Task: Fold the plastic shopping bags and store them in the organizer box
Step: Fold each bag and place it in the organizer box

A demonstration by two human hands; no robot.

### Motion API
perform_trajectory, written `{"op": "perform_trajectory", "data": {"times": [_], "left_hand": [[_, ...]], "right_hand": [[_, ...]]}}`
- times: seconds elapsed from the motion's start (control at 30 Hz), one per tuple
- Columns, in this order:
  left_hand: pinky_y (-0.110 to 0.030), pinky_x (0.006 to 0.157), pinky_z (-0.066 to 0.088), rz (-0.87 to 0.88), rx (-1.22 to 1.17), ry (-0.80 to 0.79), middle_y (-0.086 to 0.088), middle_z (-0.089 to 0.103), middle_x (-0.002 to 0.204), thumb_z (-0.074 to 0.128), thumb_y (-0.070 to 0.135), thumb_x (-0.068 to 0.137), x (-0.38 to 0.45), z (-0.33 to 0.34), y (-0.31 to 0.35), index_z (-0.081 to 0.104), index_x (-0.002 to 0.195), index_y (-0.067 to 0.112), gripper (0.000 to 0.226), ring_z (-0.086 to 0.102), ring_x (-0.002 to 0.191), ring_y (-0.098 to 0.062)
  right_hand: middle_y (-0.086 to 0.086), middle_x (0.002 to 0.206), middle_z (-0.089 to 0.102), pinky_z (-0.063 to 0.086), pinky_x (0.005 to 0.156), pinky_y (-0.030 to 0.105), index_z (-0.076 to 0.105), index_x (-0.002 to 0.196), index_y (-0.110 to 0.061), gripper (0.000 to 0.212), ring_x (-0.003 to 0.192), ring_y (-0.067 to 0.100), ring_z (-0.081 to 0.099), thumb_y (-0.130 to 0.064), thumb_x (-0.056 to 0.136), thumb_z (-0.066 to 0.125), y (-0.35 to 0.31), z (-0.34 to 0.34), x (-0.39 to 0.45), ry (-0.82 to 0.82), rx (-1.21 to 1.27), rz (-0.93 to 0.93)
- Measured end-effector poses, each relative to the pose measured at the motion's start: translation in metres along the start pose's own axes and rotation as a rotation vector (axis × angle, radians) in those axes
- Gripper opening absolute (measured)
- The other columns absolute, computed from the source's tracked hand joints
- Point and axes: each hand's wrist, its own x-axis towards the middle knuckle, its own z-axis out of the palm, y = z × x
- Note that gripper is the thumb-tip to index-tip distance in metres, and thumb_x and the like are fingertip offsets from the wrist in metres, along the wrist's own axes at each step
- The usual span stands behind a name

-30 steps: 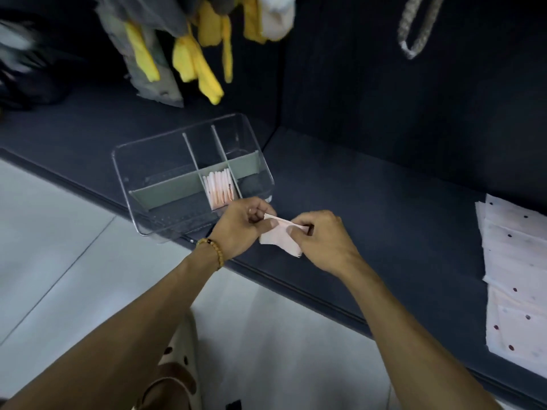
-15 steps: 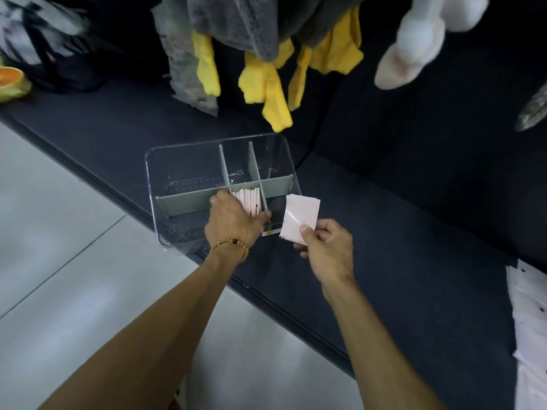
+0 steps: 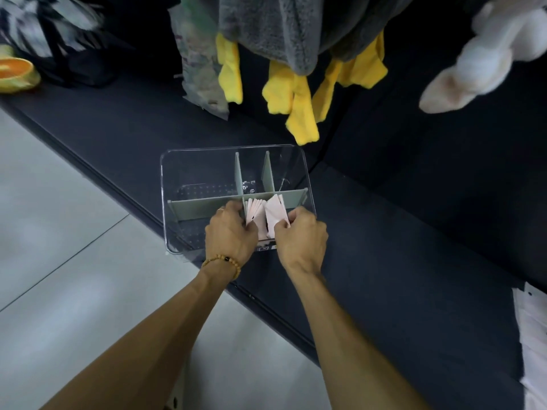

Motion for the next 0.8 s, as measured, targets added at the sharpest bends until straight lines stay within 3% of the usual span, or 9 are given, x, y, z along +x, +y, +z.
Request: {"op": "perform_trajectory", "data": {"times": [0.1, 0.2, 0.3, 0.4, 0.6, 0.73, 0.8], "left_hand": [[-0.040, 0.078, 0.050, 0.013, -0.015, 0.000, -0.007, 0.065, 0.092, 0.064, 0.026, 0.084, -0.001, 0.000, 0.000, 0.058, 0.108, 0.014, 0.028, 0.061, 0.085, -0.027], [-0.040, 0.078, 0.050, 0.026, -0.042, -0.010, -0.005, 0.064, 0.091, 0.066, 0.032, 0.084, -0.003, -0.001, -0.002, 0.059, 0.109, 0.015, 0.031, 0.060, 0.085, -0.025], [-0.039, 0.080, 0.050, 0.035, -0.052, -0.025, -0.003, 0.064, 0.089, 0.067, 0.029, 0.083, -0.004, -0.003, -0.004, 0.059, 0.109, 0.018, 0.029, 0.060, 0.085, -0.022], [-0.042, 0.080, 0.051, 0.036, -0.068, -0.031, -0.003, 0.064, 0.087, 0.066, 0.029, 0.083, -0.004, -0.003, -0.004, 0.059, 0.108, 0.019, 0.028, 0.060, 0.084, -0.022], [-0.040, 0.083, 0.051, 0.044, -0.067, -0.061, -0.002, 0.065, 0.085, 0.067, 0.027, 0.083, -0.001, -0.003, -0.007, 0.056, 0.115, 0.019, 0.034, 0.060, 0.085, -0.021], [-0.038, 0.082, 0.051, 0.049, -0.080, -0.043, -0.002, 0.065, 0.086, 0.068, 0.025, 0.084, -0.002, -0.002, -0.008, 0.056, 0.114, 0.018, 0.033, 0.060, 0.082, -0.020], [-0.038, 0.079, 0.051, 0.055, -0.082, -0.033, -0.001, 0.063, 0.086, 0.068, 0.024, 0.083, -0.002, -0.003, -0.008, 0.057, 0.113, 0.017, 0.033, 0.058, 0.079, -0.019]], "right_hand": [[0.012, 0.084, 0.069, 0.043, 0.061, 0.033, 0.066, 0.087, -0.011, 0.008, 0.079, 0.035, 0.064, -0.017, 0.085, 0.060, -0.005, 0.005, -0.002, 0.028, -0.077, -0.063], [0.012, 0.092, 0.068, 0.046, 0.065, 0.034, 0.065, 0.094, -0.011, 0.012, 0.087, 0.033, 0.063, -0.020, 0.087, 0.059, -0.004, 0.007, 0.001, -0.082, -0.167, -0.070], [0.004, 0.089, 0.070, 0.052, 0.071, 0.035, 0.064, 0.097, -0.015, 0.019, 0.082, 0.024, 0.064, -0.031, 0.089, 0.059, -0.001, 0.005, 0.001, -0.111, -0.024, -0.114], [0.002, 0.084, 0.072, 0.054, 0.067, 0.035, 0.066, 0.091, -0.016, 0.015, 0.076, 0.021, 0.066, -0.029, 0.092, 0.057, 0.001, 0.006, -0.004, -0.099, -0.017, -0.163], [0.005, 0.083, 0.067, 0.035, 0.056, 0.029, 0.069, 0.079, -0.011, 0.010, 0.069, 0.030, 0.062, -0.014, 0.085, 0.062, -0.006, 0.011, -0.005, 0.153, -0.053, -0.084], [0.004, 0.087, 0.067, 0.044, 0.059, 0.031, 0.066, 0.085, -0.014, 0.016, 0.077, 0.026, 0.064, -0.029, 0.089, 0.061, -0.004, 0.016, -0.006, -0.007, -0.171, -0.187], [-0.001, 0.085, 0.067, 0.050, 0.064, 0.033, 0.063, 0.094, -0.018, 0.018, 0.077, 0.020, 0.063, -0.036, 0.090, 0.059, -0.003, 0.014, -0.003, -0.042, -0.108, -0.203]]}}
